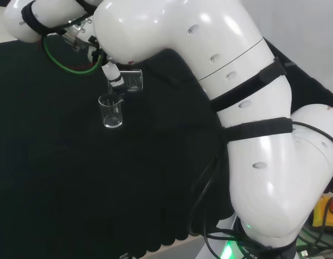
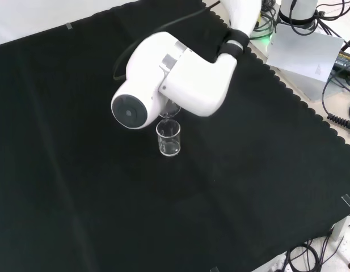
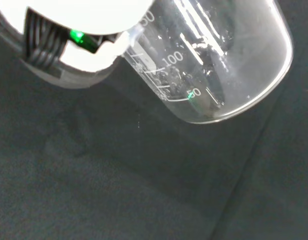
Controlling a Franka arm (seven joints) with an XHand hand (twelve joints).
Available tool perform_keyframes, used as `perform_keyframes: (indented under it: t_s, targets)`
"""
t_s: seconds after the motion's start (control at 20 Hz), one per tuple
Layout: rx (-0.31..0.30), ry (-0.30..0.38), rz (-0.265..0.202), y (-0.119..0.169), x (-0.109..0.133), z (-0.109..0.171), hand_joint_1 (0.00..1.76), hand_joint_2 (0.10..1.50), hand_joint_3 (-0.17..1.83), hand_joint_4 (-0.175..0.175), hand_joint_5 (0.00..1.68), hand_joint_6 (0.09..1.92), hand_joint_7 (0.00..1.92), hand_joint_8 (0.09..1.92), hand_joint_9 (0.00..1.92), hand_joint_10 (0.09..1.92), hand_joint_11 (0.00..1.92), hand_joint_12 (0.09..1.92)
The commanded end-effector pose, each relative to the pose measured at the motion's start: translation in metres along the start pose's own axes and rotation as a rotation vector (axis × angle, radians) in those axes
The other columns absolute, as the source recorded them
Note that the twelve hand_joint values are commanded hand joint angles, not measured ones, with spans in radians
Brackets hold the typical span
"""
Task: Pour the water from the handheld beaker into the one on the table.
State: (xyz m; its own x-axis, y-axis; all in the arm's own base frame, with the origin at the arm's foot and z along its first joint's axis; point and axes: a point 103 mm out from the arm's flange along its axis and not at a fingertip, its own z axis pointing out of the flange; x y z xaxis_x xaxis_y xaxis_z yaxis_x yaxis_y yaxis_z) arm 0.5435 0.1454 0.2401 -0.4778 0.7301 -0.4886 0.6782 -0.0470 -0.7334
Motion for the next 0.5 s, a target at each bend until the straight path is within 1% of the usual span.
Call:
perform_keyframes:
  t_s: [0.05, 0.1, 0.3, 0.5]
  targets:
    - [-0.035, 0.097, -0.05, 0.0022, -0.0087, 0.0072, 1.12, 0.7, 0.64, 0.119, 1.2, 0.81, 1.58, 0.22, 1.56, 0.09, 1.18, 0.84]
    - [-0.037, 0.116, -0.062, 0.0025, -0.0101, 0.0084, 1.12, 0.7, 0.64, 0.119, 1.2, 0.81, 1.58, 0.22, 1.56, 0.09, 1.18, 0.84]
    - [-0.06, 0.137, -0.075, 0.0029, -0.0132, 0.0116, 1.12, 0.7, 0.64, 0.119, 1.2, 0.81, 1.58, 0.22, 1.56, 0.09, 1.18, 0.84]
    - [-0.102, 0.161, -0.088, 0.0022, -0.0152, 0.0145, 1.12, 0.7, 0.64, 0.12, 1.2, 0.81, 1.57, 0.22, 1.56, 0.09, 1.18, 0.84]
